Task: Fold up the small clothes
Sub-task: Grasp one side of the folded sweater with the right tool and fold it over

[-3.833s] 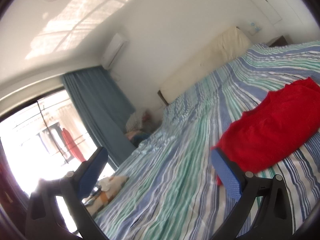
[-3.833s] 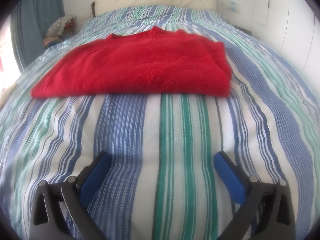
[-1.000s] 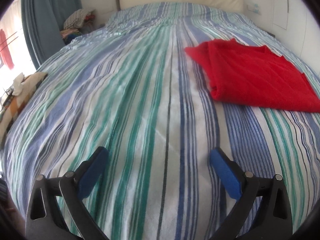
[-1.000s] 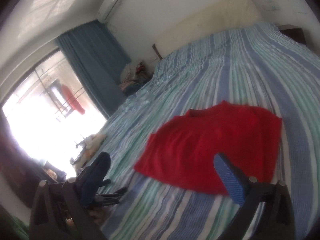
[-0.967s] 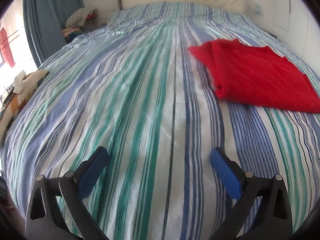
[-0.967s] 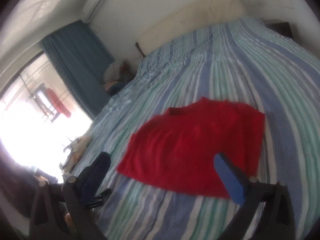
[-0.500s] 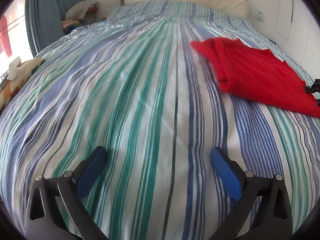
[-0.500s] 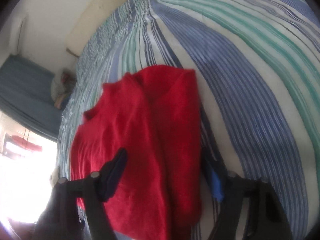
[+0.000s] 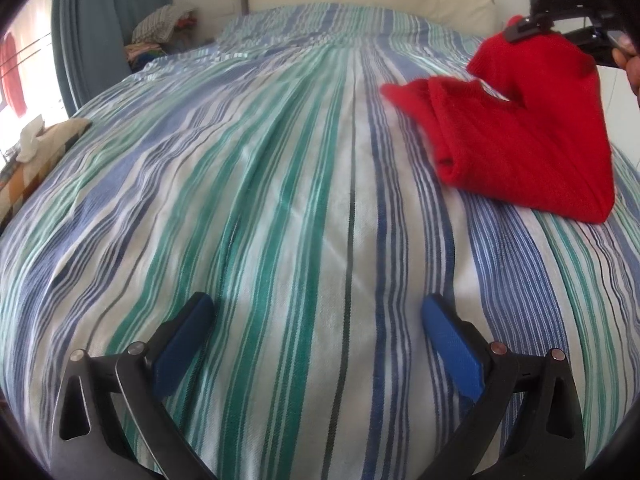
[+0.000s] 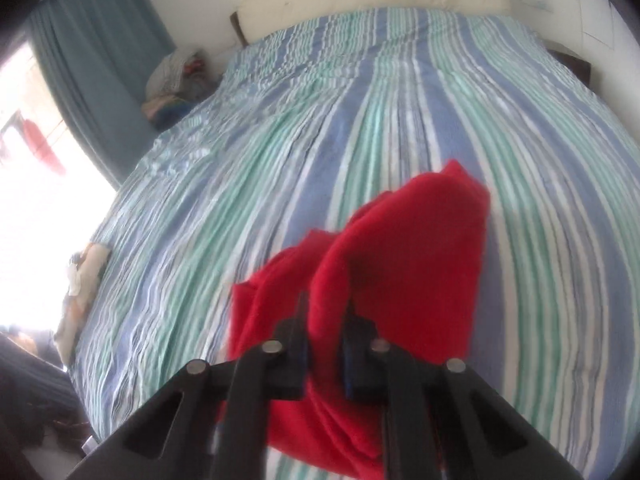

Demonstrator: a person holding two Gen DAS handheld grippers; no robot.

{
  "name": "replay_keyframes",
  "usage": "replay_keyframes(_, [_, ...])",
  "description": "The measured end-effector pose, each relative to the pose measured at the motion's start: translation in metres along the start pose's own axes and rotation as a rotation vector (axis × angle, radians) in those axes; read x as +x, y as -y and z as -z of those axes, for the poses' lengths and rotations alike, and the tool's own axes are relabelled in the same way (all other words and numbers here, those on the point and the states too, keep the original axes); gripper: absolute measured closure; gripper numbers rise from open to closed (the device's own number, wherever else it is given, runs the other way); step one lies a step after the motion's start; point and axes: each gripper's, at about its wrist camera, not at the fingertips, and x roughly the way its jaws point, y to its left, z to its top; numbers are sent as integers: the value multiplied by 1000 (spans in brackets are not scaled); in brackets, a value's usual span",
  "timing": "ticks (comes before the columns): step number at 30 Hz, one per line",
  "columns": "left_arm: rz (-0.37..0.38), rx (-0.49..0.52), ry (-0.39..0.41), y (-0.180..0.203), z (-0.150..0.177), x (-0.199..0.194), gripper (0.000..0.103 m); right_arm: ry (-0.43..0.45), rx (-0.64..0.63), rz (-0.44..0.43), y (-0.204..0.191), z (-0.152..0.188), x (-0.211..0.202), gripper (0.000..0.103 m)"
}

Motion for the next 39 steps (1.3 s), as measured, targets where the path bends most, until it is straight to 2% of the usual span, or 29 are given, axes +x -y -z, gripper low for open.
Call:
replay_keyframes(3, [0, 0, 0, 0, 0, 0, 0, -54, -12, -48, -36, 17, 43, 88])
replay_keyframes(4, [1, 0, 0, 0, 0, 0, 0, -75, -3, -98, -43, 23, 57, 85])
replay_keyframes(5, [1, 0, 0, 0, 0, 0, 0, -110, 20, -192, -47, 28, 72, 78])
replay_keyframes(6, [1, -1, 1, 0, 0, 0, 0, -156, 59, -295, -47, 35, 83, 65])
replay_keyframes(8, [1, -1, 1, 0, 0, 0, 0, -173, 125, -458, -43, 45, 83, 63])
replay_keyframes(10, [0, -1, 1, 0, 0, 0, 0, -125, 88, -514, -39, 45, 61, 60])
replay_keyframes(12, [-1, 0, 2, 1, 0, 0, 0, -55, 6, -465, -31, 40, 33, 60])
replay_keyframes(14, [-6, 1, 5, 2, 0, 0, 0, 9, -87, -329, -22, 38, 11, 60])
replay_keyframes(15, [-9, 3, 6, 3, 0, -1, 0, 15, -134, -260, -20, 41, 5, 59])
replay_keyframes(16, [-12, 5, 6, 3, 0, -1, 0, -3, -172, -227, -21, 42, 8, 58])
replay_keyframes(19, [-14, 9, 3, 4, 0, 0, 0, -64, -274, -223, -34, 66, 24, 58])
replay_keyframes(21, [-11, 7, 1, 3, 0, 0, 0, -83, -334, -229, -51, 88, 45, 62])
replay_keyframes(23, [-15, 10, -6, 4, 1, 1, 0, -168, -384, -222, -63, 114, 76, 65])
replay_keyframes(24, [-18, 13, -9, 5, 0, 2, 0, -176, -428, -192, -69, 126, 83, 64])
replay_keyframes(25, [-21, 16, -11, 5, 1, 2, 0, -144, -465, -173, -72, 131, 81, 64])
replay_keyframes(28, [-26, 19, -12, 6, 1, 3, 0, -113, -400, -208, -59, 125, 54, 65])
replay_keyframes(30, [-25, 19, -11, 6, 1, 3, 0, -47, -402, -209, -46, 120, 21, 65])
replay_keyframes(34, [-27, 20, -12, 6, 1, 3, 0, 27, -429, -116, -17, 120, -27, 64])
replay_keyframes(36, [-26, 19, -12, 6, 1, 3, 0, 13, -428, -69, -1, 125, -28, 64])
replay_keyframes(39, [-27, 20, -13, 6, 1, 3, 0, -30, -377, -54, 18, 140, -12, 64])
